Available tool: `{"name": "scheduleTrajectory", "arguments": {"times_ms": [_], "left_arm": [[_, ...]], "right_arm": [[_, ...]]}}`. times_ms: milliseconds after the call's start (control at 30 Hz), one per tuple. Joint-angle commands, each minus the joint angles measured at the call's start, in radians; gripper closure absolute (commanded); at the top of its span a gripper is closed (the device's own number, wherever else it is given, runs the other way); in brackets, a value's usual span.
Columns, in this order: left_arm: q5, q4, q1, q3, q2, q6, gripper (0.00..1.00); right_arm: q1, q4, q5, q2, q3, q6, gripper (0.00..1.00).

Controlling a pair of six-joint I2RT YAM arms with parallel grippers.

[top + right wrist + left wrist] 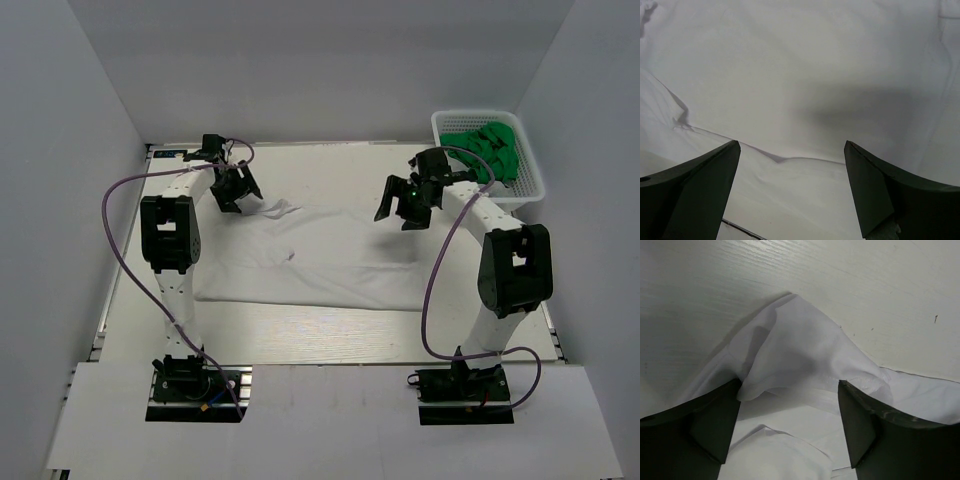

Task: Fold and stack the t-shirts
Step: Grap the side of the flattened tshirt furthest away from the robot with both arms

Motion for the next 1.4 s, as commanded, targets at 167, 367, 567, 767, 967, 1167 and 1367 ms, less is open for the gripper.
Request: {"name": "scheduleTrajectory", "arguments": {"times_ms": [167, 367, 567, 767, 967, 1167, 1367], "left_arm": [[0.01, 0.04, 0.004, 0.02, -0.03, -0.004, 0.3], [-0.044, -0.004, 0.004, 0.072, 0.031, -0.004, 0.45], [-0.055, -0.003, 0.004, 0.075, 0.033, -0.004, 0.62], [-0.023, 0.008, 0.004, 0.084, -0.008, -0.014, 0.95], [-0.013, -0.047, 0.004, 0.145, -0.019, -0.004, 1.0], [-0.003, -0.08, 0.004, 0.191, -0.032, 0.015, 1.0], [0.008, -0.101, 0.004, 0.202, -0.042, 0.016, 1.0]], "right_arm": [[-0.012, -0.024, -0.009, -0.016, 0.019, -0.013, 0.1], [-0.017, -0.043, 0.008, -0.02, 0.019, -0.02, 0.1], [-0.022, -0.041, 0.011, -0.036, -0.001, -0.02, 0.1], [-0.023, -0.041, 0.03, -0.042, -0.01, -0.013, 0.1], [-0.02, -0.056, 0.103, -0.022, 0.012, -0.006, 0.1], [-0.019, -0.061, 0.193, 0.012, 0.058, 0.016, 0.1], [-0.015, -0.058, 0.353, 0.052, 0.119, 0.14, 0.1]]}}
